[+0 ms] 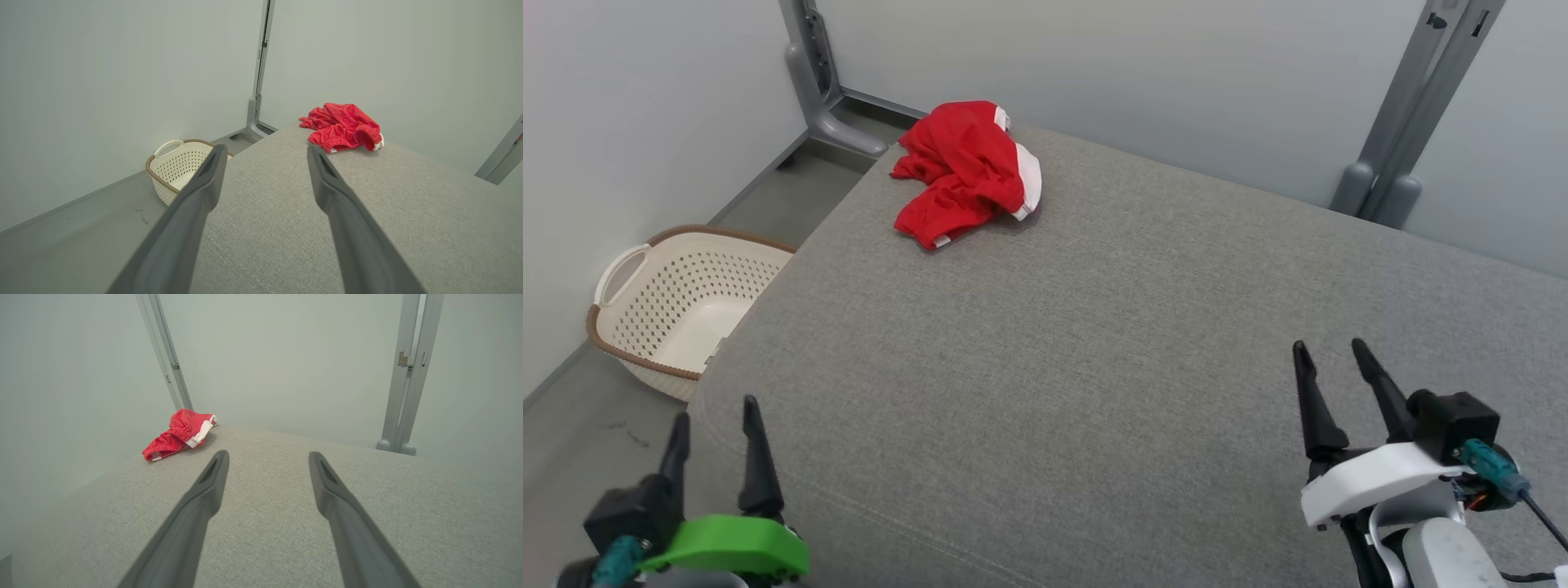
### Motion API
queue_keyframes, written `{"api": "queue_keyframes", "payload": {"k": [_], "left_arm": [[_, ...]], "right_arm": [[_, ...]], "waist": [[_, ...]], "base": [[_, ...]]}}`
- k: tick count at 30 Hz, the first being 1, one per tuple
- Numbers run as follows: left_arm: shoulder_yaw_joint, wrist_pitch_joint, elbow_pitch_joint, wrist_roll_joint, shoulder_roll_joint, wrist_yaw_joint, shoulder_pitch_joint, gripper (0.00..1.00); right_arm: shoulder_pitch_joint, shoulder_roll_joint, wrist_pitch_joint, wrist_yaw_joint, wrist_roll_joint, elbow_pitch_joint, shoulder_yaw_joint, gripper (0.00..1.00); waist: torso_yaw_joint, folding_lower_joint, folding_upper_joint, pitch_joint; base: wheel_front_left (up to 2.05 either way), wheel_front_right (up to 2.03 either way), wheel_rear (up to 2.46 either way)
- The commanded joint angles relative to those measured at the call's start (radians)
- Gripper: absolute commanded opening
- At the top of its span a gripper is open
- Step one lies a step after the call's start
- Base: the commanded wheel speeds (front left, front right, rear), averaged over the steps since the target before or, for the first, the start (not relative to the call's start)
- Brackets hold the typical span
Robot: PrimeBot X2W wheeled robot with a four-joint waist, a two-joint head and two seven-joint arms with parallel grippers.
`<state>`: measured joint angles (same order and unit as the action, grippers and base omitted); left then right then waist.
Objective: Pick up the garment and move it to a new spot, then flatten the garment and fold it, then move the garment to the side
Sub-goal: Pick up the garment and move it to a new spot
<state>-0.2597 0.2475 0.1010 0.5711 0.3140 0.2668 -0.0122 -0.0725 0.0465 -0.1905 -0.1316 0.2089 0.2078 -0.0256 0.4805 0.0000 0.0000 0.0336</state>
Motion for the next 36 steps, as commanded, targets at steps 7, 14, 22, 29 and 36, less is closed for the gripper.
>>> {"api": "queue_keyframes", "payload": {"k": [7,14,22,29,36], "left_arm": [[0.081,-0.045,-0.038,-0.033,0.148,-0.018,0.255,1.00],[0.140,-0.171,0.017,-0.001,0.266,-0.083,0.625,1.00],[0.091,-0.270,0.196,-0.010,0.277,-0.127,0.919,1.00],[0.039,-0.372,0.415,0.029,0.225,-0.180,1.018,1.00],[-0.010,-0.419,0.611,0.035,0.187,-0.223,1.052,1.00]], "right_arm": [[-0.067,0.007,0.051,0.002,-0.079,-0.106,0.077,1.00],[-0.140,0.007,0.110,0.002,-0.131,-0.221,0.114,1.00],[-0.195,0.006,0.135,0.002,-0.172,-0.366,0.143,1.00],[-0.232,0.006,0.124,0.002,-0.167,-0.451,0.112,1.00],[-0.239,0.005,0.134,0.002,-0.175,-0.479,0.105,1.00]], "waist": [[-0.168,0.0000,0.0000,-0.146],[-0.292,0.0000,0.0000,-0.282],[-0.395,0.0000,0.0000,-0.435],[-0.459,0.0000,0.0000,-0.552],[-0.492,0.0000,0.0000,-0.624]], "base": [[0.00,0.00,0.00],[0.00,0.00,0.00],[0.00,0.00,0.00],[0.00,0.00,0.00],[0.00,0.00,0.00]]}}
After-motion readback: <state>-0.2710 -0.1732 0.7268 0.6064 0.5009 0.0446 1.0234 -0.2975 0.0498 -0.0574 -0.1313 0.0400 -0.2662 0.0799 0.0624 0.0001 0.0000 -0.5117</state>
